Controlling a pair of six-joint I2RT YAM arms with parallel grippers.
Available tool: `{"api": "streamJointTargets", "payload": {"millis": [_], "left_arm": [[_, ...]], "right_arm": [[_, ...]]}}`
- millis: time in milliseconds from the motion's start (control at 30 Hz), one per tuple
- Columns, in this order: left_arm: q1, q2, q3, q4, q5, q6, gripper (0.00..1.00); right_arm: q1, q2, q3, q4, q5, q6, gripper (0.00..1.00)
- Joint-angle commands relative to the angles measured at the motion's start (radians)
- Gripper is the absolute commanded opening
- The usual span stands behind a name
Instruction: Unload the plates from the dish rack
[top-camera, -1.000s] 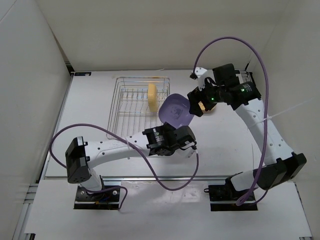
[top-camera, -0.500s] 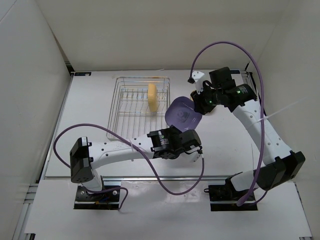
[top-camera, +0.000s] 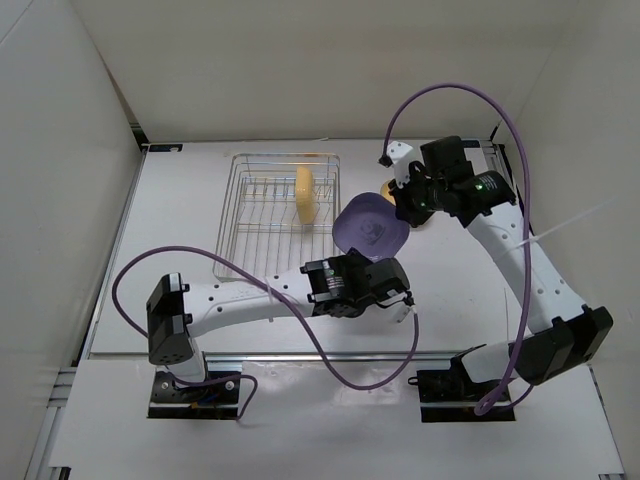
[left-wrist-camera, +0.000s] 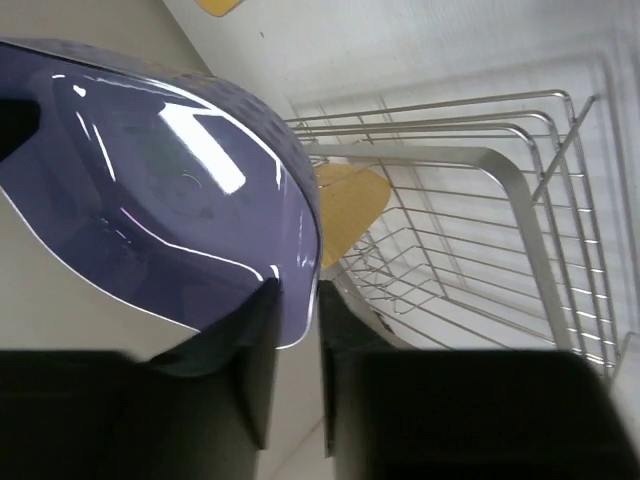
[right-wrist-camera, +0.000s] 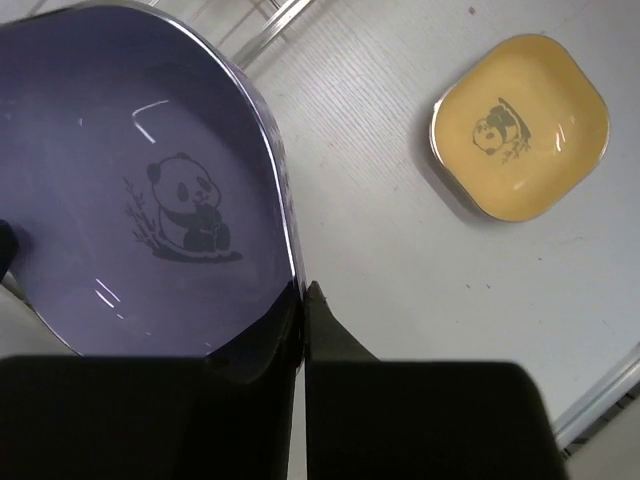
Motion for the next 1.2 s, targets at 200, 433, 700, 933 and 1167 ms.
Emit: {"api": "streamJointTargets", "payload": {"millis": [200, 433, 700, 933, 1167], "left_arm": [[0.021, -0.010, 0.059, 0.004, -0.043, -0.099, 0.88], [0.176, -0.043, 0.167, 0.046, -0.070, -0.154, 1.00], [0.519, 0.101, 0.645, -0.089, 0.006, -0.549, 1.00], [0.769, 0.030, 0.614, -0.115, 0.362, -0.856, 1.00], [0.905, 0.067, 0.724, -0.184, 0.626, -0.935, 1.00]], "right_arm": [[-0.113, 0.032, -0.001, 0.163, 0.172, 0.227, 0.01], [-0.285, 0.203, 0.046, 0.268, 0.186, 0.356, 0.01], [-0.409, 0.465, 0.190, 0.277, 0.027, 0.454, 0.01], [-0.432, 0.585, 0.258, 0.298, -0.023, 0.516, 0.01], [-0.432, 0.656, 0.276, 0.307, -0.032, 0.551, 0.01]]}}
